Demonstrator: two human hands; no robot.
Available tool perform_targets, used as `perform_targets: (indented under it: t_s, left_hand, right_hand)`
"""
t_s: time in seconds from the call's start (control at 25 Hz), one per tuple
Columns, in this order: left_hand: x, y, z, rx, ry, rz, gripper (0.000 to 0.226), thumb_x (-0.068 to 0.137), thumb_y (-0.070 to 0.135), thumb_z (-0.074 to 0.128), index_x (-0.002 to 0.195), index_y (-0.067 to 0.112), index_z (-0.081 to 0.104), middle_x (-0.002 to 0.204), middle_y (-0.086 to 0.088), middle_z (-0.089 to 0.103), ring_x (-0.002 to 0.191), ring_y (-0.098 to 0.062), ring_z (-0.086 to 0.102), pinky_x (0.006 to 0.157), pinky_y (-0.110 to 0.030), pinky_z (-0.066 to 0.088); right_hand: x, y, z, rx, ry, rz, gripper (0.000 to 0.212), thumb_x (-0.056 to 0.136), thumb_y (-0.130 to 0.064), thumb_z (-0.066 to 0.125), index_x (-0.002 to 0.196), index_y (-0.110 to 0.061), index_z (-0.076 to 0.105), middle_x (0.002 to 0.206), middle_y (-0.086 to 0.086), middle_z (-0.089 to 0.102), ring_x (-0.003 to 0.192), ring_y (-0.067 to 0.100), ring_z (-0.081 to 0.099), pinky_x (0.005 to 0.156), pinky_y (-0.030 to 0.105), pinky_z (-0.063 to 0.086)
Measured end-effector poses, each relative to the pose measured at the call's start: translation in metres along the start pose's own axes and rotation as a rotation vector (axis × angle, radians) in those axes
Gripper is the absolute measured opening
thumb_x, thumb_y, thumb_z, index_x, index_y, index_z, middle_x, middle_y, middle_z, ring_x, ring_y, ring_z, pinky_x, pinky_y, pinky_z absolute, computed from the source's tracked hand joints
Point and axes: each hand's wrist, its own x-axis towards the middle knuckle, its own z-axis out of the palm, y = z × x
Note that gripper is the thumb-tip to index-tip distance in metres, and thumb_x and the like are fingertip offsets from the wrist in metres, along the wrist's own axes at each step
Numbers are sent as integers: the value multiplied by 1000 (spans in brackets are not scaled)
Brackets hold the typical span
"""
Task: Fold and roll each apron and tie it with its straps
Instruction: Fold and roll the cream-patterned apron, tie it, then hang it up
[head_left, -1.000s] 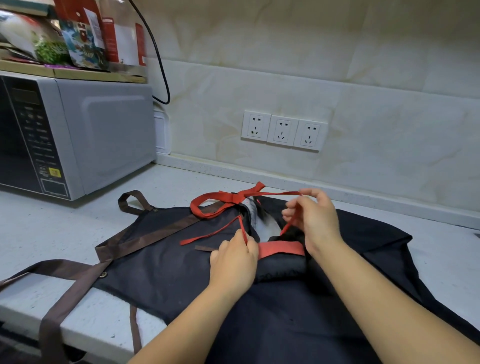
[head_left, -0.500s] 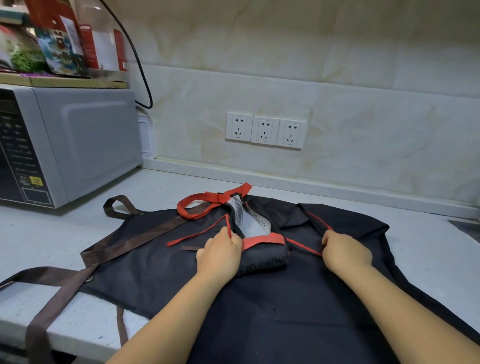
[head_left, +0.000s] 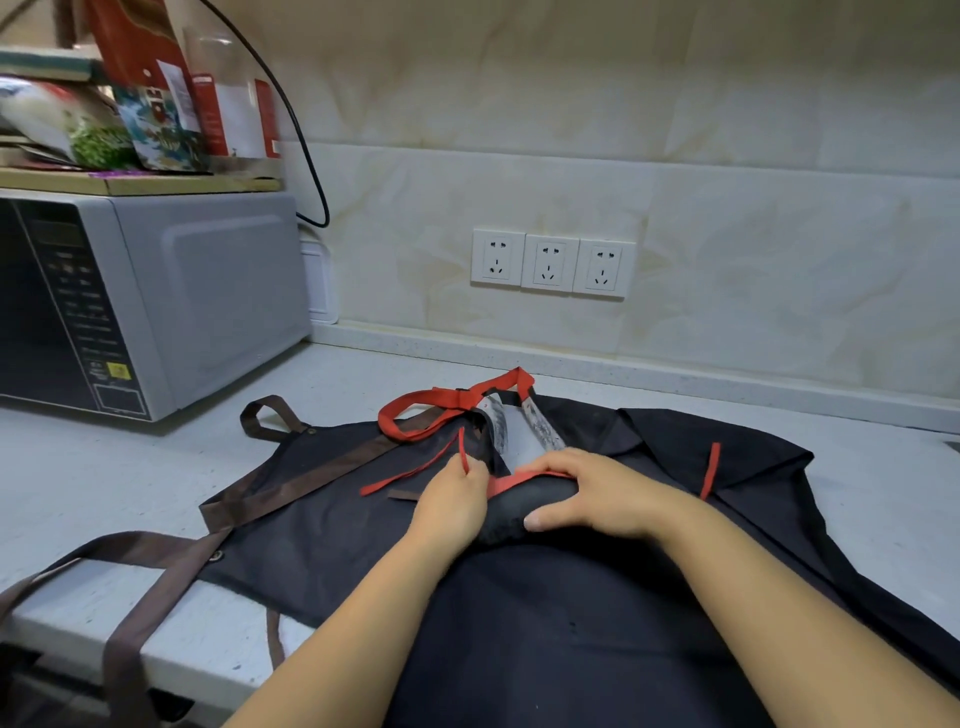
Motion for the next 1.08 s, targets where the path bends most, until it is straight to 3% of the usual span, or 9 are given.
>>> perform_targets:
  t_s: [0.16, 0.32, 0.4, 0.48, 0.56, 0.64, 0.76, 0.88, 1.08]
  left_hand:
    - [4, -17, -17, -245, 210, -61, 24, 99, 12, 36, 88, 11, 58, 93, -11, 69, 74, -16, 60, 62, -28, 47]
    - [15, -29, -41, 334, 273, -77, 20, 92, 10, 43, 106, 19, 53, 110, -6, 65, 105, -28, 56, 78, -34, 41]
    - [13, -26, -46, 562, 422, -77, 47, 84, 8, 52, 129, 17, 43, 123, -9, 54, 114, -32, 48, 85, -40, 42]
    - [9, -13, -35, 531, 633, 238, 71, 73, 3, 58, 141, 15, 39, 128, -9, 49, 117, -32, 44, 95, -39, 38]
    - [5, 1, -10, 393, 509, 683, 54, 74, 9, 52, 128, 13, 56, 119, -5, 59, 111, -27, 53, 95, -33, 37]
    - [3, 3, 15, 481, 317, 857, 36, 88, 24, 43, 118, 16, 62, 112, 1, 62, 100, -20, 57, 89, -30, 40]
    - [17, -3, 31, 621, 285, 836, 39, 97, 38, 29, 111, 20, 61, 109, 4, 57, 89, -19, 53, 80, -36, 45]
    - [42, 2, 33, 824, 243, 742, 44, 96, 48, 24, 103, 20, 57, 101, 3, 54, 86, -24, 50, 62, -39, 37]
    - [69, 32, 38, 1093, 96, 522, 26, 99, 33, 36, 109, 14, 51, 117, -8, 54, 106, -32, 51, 69, -39, 35]
  right_hand:
    - [10, 3, -6, 106, -54, 112, 46, 74, -56, 73, 118, -48, 60, 120, -6, 43, 113, 11, 49, 99, 25, 38]
    - [15, 6, -10, 122, -16, 124, 46, 75, -58, 71, 118, -45, 61, 118, -8, 53, 109, 10, 53, 94, 23, 41]
    - [19, 8, -8, 203, 18, 156, 51, 72, -59, 74, 117, -39, 62, 115, -11, 61, 104, 6, 59, 94, 26, 47]
    - [21, 9, -7, 256, 55, 185, 53, 71, -56, 77, 114, -32, 59, 106, -11, 64, 95, 4, 61, 82, 22, 49]
    - [22, 9, -9, 287, 72, 185, 47, 73, -50, 77, 107, -26, 56, 95, -12, 62, 83, 1, 58, 67, 18, 44]
    - [25, 11, -10, 325, 97, 183, 37, 76, -47, 76, 96, -22, 57, 86, -11, 61, 73, 2, 54, 60, 18, 39]
    - [33, 18, 3, 329, 187, 233, 28, 81, -49, 66, 88, -23, 58, 97, -4, 55, 84, 10, 54, 70, 23, 44]
    - [41, 29, 28, 325, 514, 256, 24, 87, -51, 56, 92, -27, 60, 108, 0, 46, 108, 18, 49, 91, 32, 42]
    - [36, 29, 38, 344, 809, 167, 14, 88, -36, 55, 97, -26, 50, 106, -6, 47, 91, 13, 51, 77, 35, 45]
